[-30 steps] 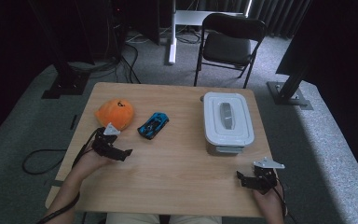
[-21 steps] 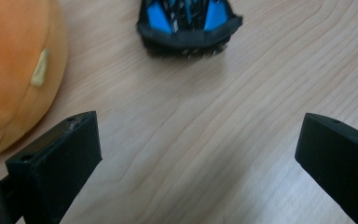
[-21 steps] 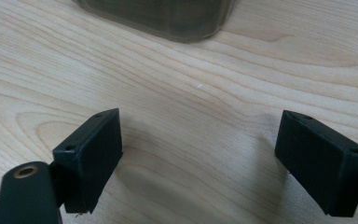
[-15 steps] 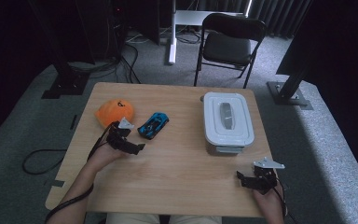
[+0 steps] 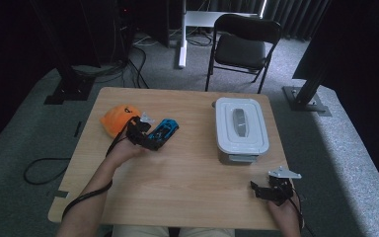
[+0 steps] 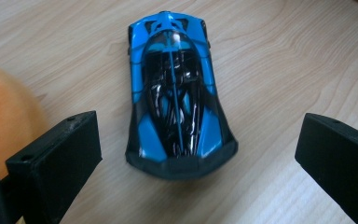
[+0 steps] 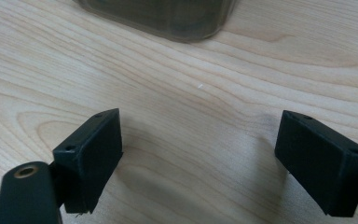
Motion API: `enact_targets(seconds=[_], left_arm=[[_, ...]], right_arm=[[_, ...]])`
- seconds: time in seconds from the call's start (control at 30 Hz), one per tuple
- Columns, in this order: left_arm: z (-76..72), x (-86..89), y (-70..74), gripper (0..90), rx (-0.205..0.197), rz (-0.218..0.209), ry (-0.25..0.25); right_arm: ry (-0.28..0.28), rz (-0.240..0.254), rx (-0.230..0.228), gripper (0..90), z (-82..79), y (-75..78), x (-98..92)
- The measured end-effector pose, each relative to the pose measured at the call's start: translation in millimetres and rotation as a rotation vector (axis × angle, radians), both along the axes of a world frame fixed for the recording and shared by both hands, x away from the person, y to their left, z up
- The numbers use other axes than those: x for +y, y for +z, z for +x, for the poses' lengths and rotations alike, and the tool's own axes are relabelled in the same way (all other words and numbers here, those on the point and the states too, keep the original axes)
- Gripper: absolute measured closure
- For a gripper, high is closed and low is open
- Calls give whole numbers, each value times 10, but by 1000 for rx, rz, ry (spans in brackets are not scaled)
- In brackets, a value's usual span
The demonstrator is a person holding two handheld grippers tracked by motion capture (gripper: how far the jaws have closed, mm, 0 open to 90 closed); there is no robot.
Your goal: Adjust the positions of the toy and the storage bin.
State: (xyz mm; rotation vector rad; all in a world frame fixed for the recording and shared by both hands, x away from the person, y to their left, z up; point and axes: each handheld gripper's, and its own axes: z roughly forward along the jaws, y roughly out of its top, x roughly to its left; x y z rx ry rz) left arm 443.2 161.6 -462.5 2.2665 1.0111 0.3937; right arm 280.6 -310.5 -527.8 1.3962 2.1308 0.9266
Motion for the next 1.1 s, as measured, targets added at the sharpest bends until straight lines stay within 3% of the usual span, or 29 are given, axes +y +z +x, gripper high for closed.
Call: enact_targets(seconds=[0.1,0.37,0.53,0.6,0.77,0.97,1.1], left_arm=[[57,-72,-15,8,-11,15,8],[274,-210,-65,8,28,37,14],[400,-277,-114,8,48,83,15],[438,-296,-130,9,58,77,22],[506,-344,-231,44,73,114,36],[570,-332,-272,58,109,104,40],[594,-349,-286,80,117,123,39]], right_arm=[[0,0,0,143,0,0,0],[1,0,0,143,0,0,0],[1,0,0,143,0,0,0],[1,0,0,143,0,0,-1],[1,0,-1,144,0,0,-1],[2,0,-1,144,0,0,-1],[1,0,-1,144,0,0,-1]])
